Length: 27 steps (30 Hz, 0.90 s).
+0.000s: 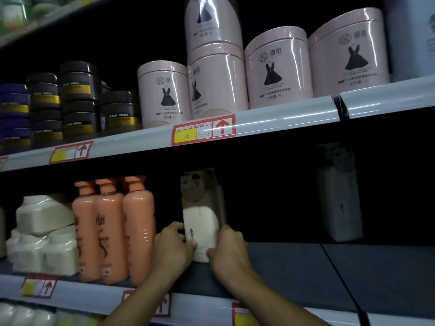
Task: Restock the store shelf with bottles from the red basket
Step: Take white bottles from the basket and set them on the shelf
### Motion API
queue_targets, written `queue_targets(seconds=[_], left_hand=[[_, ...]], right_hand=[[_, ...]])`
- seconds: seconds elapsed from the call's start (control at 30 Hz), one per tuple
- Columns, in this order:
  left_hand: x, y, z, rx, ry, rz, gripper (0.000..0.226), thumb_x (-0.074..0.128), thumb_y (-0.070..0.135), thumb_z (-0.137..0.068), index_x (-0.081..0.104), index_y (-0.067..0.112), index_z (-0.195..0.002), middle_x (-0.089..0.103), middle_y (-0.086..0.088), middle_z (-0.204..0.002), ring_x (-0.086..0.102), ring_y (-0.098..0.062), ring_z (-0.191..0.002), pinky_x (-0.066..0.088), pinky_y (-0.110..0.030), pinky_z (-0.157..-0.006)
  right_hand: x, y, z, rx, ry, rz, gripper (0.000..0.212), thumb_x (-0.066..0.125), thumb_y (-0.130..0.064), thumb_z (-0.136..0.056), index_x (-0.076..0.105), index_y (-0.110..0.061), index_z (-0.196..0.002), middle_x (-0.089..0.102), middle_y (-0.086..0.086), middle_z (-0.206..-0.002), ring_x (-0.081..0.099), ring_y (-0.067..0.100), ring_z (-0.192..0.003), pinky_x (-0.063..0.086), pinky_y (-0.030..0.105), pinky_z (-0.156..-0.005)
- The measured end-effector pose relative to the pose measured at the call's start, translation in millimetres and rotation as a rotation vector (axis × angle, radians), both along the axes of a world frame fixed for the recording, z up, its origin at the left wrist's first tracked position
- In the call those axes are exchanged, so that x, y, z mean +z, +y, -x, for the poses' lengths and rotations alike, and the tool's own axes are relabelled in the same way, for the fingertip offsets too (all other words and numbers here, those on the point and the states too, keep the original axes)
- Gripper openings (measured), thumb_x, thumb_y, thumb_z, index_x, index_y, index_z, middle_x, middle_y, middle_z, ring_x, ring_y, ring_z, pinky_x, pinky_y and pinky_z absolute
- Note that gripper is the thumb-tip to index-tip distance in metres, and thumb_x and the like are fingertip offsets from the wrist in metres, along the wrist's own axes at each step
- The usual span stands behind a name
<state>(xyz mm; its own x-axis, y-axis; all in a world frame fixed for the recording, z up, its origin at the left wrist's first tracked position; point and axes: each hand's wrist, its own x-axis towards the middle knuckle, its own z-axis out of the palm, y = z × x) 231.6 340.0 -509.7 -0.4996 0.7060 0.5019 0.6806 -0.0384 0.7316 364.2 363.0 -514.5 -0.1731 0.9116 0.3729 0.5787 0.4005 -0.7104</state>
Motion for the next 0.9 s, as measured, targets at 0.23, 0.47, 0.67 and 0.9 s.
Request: queue_targets(seconds=[0.23,0.47,0.67,0.9], left_hand=[[4.2,-9.9,-8.7,0.001,-0.121,0.064,0.039,0.082,0.012,-0.078,0.063,0.011,-0.112,0.069,0.005,-0.081,0.063,-0.011,-0.075,0.046,-0.021,-0.065],[16.1,-82.4,-89.8,-0.154,-0.146,-0.101,0.028,0.076,0.008,-0.082,0.063,0.017,-0.105,0.071,-0.006,-0.094,0.069,-0.024,-0.088,0.055,-0.032,-0.084],[-60.3,-166.0,-198.1,-0.572,-0.306,-0.081,0.028,0.066,-0.006,-0.087,0.061,0.021,-0.095,0.072,0.0,-0.083,0.071,-0.007,-0.074,0.057,-0.02,-0.072],[-242.3,-248.5,-297.9,-0.842,-0.339,0.456,0.031,0.065,-0.01,-0.086,0.064,0.021,-0.091,0.072,-0.007,-0.085,0.069,-0.016,-0.074,0.058,-0.035,-0.074]], right_hand=[[4.7,-5.5,-8.3,0.045,0.009,0.02,0.019,0.067,-0.021,-0.092,0.059,-0.01,-0.105,0.066,0.011,-0.118,0.064,0.026,-0.108,0.041,0.024,-0.07],[10.4,-76.6,-85.2,0.112,0.096,-0.23,0.021,0.065,-0.039,-0.093,0.064,-0.018,-0.099,0.07,-0.001,-0.092,0.065,0.014,-0.085,0.054,0.029,-0.074],[-67.3,-174.7,-203.0,0.12,0.166,-0.244,0.009,0.062,-0.019,-0.094,0.068,-0.012,-0.095,0.074,0.0,-0.086,0.069,0.013,-0.079,0.053,0.025,-0.074],[-233.5,-239.8,-357.0,-0.028,-0.263,0.204,0.017,0.058,-0.018,-0.097,0.066,-0.007,-0.088,0.069,0.011,-0.081,0.066,0.031,-0.079,0.05,0.041,-0.069]])
